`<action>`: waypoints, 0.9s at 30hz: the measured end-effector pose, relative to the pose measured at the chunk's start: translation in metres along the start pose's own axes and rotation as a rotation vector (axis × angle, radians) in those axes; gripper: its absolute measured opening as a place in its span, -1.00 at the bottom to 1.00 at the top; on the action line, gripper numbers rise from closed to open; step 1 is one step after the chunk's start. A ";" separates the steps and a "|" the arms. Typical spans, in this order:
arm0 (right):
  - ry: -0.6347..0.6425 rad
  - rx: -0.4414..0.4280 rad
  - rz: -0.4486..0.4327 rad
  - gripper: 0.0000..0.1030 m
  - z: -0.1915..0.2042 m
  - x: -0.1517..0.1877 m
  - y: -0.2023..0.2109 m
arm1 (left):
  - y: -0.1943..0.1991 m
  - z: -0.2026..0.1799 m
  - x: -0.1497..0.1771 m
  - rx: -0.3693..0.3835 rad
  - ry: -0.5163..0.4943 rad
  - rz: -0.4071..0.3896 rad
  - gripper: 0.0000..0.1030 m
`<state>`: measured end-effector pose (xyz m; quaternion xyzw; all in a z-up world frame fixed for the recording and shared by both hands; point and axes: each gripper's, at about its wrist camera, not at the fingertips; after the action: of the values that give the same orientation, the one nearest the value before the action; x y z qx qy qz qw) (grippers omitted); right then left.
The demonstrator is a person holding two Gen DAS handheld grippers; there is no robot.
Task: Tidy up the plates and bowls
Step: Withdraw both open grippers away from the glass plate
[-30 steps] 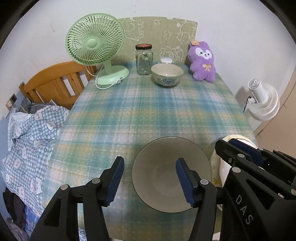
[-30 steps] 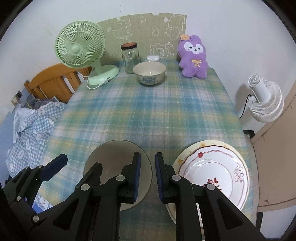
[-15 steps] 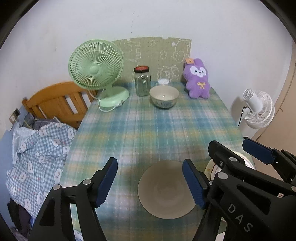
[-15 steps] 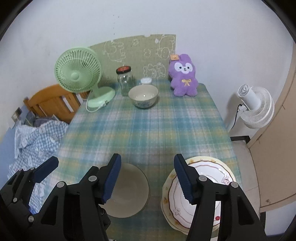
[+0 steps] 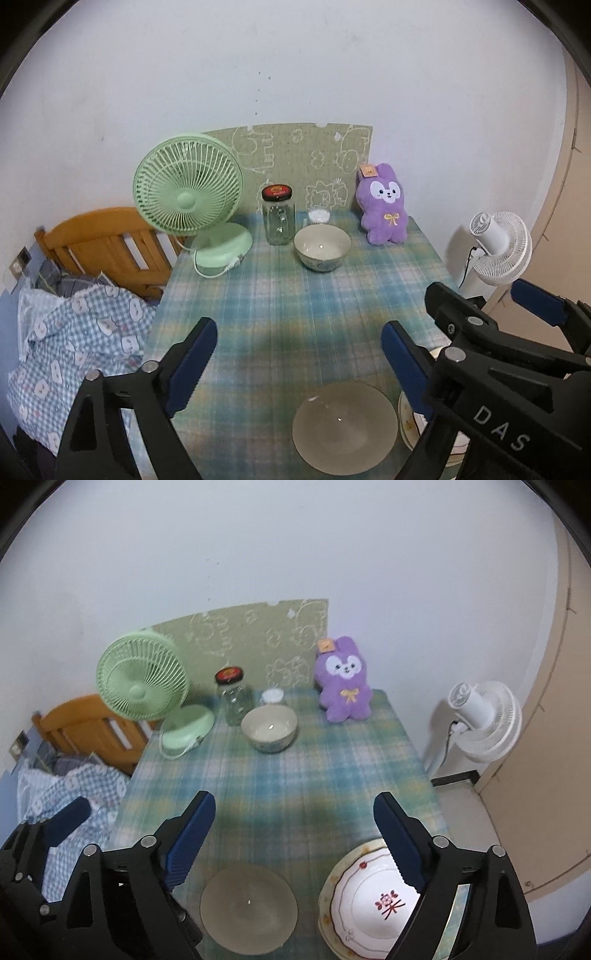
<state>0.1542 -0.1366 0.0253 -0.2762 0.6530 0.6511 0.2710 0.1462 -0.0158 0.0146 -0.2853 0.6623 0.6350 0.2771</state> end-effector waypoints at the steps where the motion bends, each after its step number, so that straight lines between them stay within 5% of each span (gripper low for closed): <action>1: -0.004 0.004 -0.005 0.80 0.000 -0.003 0.000 | 0.000 0.001 -0.003 0.005 -0.003 -0.006 0.83; 11: 0.026 0.043 -0.044 0.89 -0.004 -0.032 -0.013 | -0.016 -0.004 -0.030 0.035 -0.014 -0.039 0.94; 27: 0.077 -0.034 -0.016 0.90 -0.034 -0.085 -0.098 | -0.090 -0.030 -0.075 -0.019 0.052 0.003 0.94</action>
<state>0.2840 -0.1704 0.0178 -0.3108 0.6493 0.6489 0.2463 0.2625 -0.0469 0.0091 -0.3035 0.6636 0.6339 0.2562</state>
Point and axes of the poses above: each gripper's, at about its wrist camera, not at the fingertips, and y roughly against the way its jaws point, z to its left, x to its underside, and after that the axes turned 4 degrees about y, right-handed
